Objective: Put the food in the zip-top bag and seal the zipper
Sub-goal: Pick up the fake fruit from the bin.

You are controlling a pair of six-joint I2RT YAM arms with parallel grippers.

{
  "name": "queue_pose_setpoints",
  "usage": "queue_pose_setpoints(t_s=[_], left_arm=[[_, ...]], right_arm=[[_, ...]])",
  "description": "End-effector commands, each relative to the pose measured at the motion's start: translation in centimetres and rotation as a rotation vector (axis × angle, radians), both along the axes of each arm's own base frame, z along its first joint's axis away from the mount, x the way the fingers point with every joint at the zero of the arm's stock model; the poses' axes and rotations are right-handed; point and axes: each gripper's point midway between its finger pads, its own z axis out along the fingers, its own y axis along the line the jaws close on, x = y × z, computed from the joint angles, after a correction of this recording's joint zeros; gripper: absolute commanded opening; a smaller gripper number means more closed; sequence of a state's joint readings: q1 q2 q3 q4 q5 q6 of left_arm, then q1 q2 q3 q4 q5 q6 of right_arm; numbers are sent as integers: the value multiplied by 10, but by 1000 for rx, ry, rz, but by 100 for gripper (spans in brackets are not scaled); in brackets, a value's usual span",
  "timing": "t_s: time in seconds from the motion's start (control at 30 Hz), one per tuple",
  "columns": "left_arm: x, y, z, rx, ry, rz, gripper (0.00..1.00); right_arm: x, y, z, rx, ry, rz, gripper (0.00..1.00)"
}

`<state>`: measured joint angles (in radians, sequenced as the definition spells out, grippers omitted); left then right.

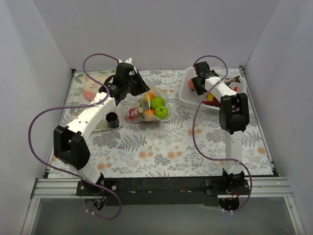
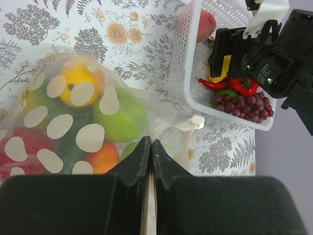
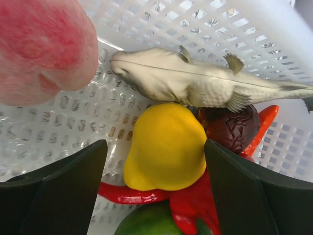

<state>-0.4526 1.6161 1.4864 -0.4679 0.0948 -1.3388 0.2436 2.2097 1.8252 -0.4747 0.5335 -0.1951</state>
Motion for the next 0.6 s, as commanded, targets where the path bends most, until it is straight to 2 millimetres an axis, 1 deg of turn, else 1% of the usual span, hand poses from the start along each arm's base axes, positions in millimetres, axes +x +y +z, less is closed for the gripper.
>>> queue_pose_setpoints(t_s=[0.0,0.1,0.17,0.2,0.23,0.27,0.3,0.33,0.37,0.43,0.47,0.53,0.57], left_arm=[[1,3,33,-25,-70,-8,0],[2,2,31,-24,-66,-11,0],[3,1,30,-26,-67,-12,0],[3,1,29,-25,-67,-12,0],[4,0,30,-28,-69,-13,0],[3,0,30,-29,-67,-14,0],[4,0,30,-32,-68,-14,0],[4,0,30,-31,-69,-12,0],[4,0,31,-36,-72,-13,0],[3,0,29,-37,-69,-12,0],[3,-1,29,-40,-69,-12,0],[3,-1,28,-46,-64,-13,0],[3,-2,28,-49,-66,-14,0]], right_arm=[[4,-21,-5,-53,4,-32,88],[4,-27,-8,-59,10,-39,88],[4,-25,-7,-48,8,-45,81],[6,-23,-2,-30,-5,-43,77],[6,-22,2,-20,-10,-47,64],[6,-20,7,-4,-21,-54,57],[10,-17,22,19,-48,-53,48],[9,-16,28,31,-50,-55,36],[10,-13,37,60,-68,-67,31],[13,0,63,136,-108,-46,24],[14,5,71,158,-124,-37,23],[15,12,95,193,-173,-34,22],[11,12,98,204,-163,-39,21]])
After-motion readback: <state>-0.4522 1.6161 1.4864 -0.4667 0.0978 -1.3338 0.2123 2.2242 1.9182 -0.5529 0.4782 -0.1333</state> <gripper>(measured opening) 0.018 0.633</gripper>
